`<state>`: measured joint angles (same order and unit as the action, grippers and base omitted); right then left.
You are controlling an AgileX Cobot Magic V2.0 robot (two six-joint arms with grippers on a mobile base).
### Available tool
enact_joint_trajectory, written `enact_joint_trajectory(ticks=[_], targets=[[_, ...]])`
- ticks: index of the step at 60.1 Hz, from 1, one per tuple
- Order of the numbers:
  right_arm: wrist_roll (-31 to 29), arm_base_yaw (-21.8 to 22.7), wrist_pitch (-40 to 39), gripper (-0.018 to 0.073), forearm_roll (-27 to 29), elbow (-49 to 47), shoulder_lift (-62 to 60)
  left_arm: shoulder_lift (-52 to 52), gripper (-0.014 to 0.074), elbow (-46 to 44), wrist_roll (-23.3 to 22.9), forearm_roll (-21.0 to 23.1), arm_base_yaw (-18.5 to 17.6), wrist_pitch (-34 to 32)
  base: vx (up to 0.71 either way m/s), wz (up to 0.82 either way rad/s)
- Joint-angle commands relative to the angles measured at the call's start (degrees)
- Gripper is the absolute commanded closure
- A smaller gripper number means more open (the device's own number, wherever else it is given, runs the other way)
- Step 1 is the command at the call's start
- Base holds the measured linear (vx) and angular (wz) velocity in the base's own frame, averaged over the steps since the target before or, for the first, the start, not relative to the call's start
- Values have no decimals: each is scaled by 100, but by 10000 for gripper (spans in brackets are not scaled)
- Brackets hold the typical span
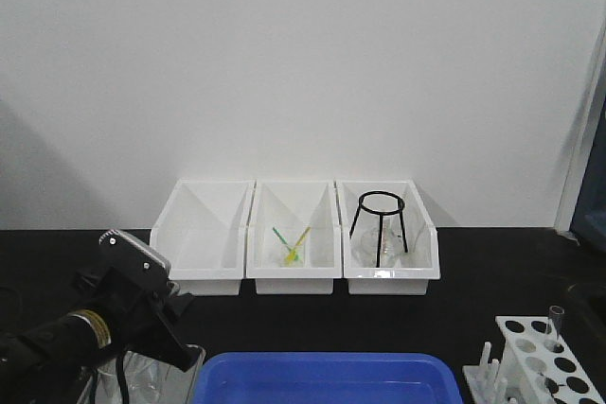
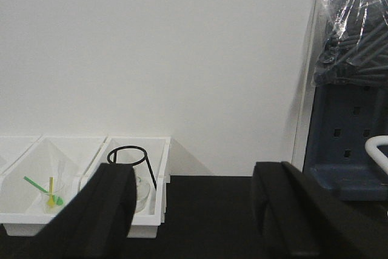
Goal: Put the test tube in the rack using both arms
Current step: 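Carry the held test tube toward the right gripper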
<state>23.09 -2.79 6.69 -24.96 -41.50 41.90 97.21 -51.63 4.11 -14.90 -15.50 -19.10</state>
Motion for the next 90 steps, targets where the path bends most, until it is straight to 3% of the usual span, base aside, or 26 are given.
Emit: enact_joint_trajectory(ticks=[1, 10, 17, 22, 30, 42, 56, 68, 90], targets=[[-20, 5, -435, 99, -81, -198, 9, -790, 605, -175, -45, 58, -41, -510, 0, 0], [-10, 5, -440, 99, -30, -198, 9, -1878, 603, -238, -97, 58, -41, -327, 0, 0], [-10, -14, -434, 99, 147, -198, 9, -2681, 603, -551, -763, 53, -43, 439, 0, 0], [-17, -267, -446, 99, 199, -198, 137, -3026, 603, -794, -1264, -56, -79, 941, 0, 0], [-63, -1236, -477, 99, 199, -198, 441, -3234, 603, -905, -1776, -49, -380, 1157, 0, 0], [-145, -2967, -669, 99, 202, -198, 1046, -3118, 603, -905, -2086, -30, -1439, 1260, 0, 0], [-1, -4221, -1215, 99, 246, -198, 1468, -2918, 603, -905, -2554, -24, -2557, 1054, 0, 0], [-1, -4351, -1372, 99, 246, -198, 1490, -2656, 603, -905, -2584, -48, -3212, 769, 0, 0], [-1, -4351, -1380, 103, 246, -198, 1475, -2495, 603, -905, -2607, 8, -3653, 680, 0, 0]])
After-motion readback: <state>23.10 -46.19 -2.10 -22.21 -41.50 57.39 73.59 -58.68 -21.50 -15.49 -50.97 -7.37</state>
